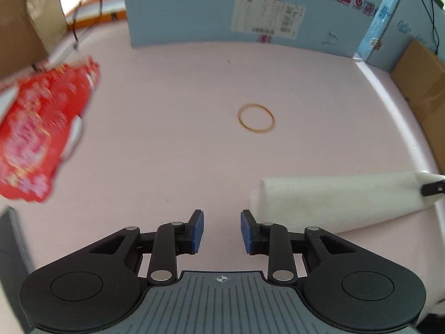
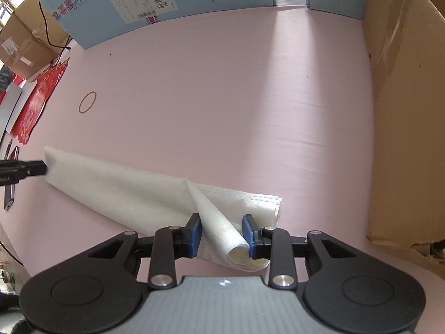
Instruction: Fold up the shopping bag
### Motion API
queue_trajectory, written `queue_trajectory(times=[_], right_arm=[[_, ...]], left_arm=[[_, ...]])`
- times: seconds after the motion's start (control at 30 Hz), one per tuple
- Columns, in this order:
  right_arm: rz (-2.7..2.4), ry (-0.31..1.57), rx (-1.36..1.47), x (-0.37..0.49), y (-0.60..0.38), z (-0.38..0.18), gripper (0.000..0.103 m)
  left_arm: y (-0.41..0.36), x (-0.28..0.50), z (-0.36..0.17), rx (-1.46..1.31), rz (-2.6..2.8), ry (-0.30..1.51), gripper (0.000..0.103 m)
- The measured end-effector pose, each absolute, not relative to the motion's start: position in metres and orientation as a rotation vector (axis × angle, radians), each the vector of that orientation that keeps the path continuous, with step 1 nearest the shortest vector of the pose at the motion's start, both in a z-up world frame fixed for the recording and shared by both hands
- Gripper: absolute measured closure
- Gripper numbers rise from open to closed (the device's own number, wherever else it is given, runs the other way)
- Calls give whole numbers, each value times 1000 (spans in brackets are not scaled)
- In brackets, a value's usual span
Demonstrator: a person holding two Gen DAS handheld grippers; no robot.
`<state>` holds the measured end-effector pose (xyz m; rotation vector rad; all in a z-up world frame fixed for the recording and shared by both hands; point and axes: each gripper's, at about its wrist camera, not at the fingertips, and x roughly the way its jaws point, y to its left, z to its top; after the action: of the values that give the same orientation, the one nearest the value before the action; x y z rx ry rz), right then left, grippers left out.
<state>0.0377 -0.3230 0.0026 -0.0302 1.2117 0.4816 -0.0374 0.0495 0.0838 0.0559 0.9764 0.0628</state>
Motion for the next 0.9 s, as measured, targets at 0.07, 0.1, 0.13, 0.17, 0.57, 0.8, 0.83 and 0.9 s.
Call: queue_trajectory(times=[0.07, 0.1, 0.13, 0.17, 0.57, 0.8, 0.83, 0.9], right_arm=[[483, 1209, -42, 37, -321, 2, 69], [484, 1207, -48, 37, -321, 2, 69], [485, 1206, -49, 37, -321, 2, 69], [487, 1206, -46, 37, -321, 2, 69], [491, 1182, -64, 31, -331, 8, 60], [264, 1063, -358, 13, -323, 12, 45], [251, 1030, -421, 7, -317, 13, 45], [210, 930, -495, -7, -308, 22, 45]], left_arm=[[30, -47, 101, 149, 121, 862, 36], [18, -52, 107, 174, 110, 810, 27], [3, -56, 111, 200, 82, 760, 27], [-13, -62, 114, 227, 30, 719, 27], [-118, -50, 30, 195, -350, 864, 51], [-120, -50, 27, 201, -334, 868, 48], [-120, -50, 26, 202, -331, 869, 46], [-121, -50, 25, 201, -328, 871, 45]])
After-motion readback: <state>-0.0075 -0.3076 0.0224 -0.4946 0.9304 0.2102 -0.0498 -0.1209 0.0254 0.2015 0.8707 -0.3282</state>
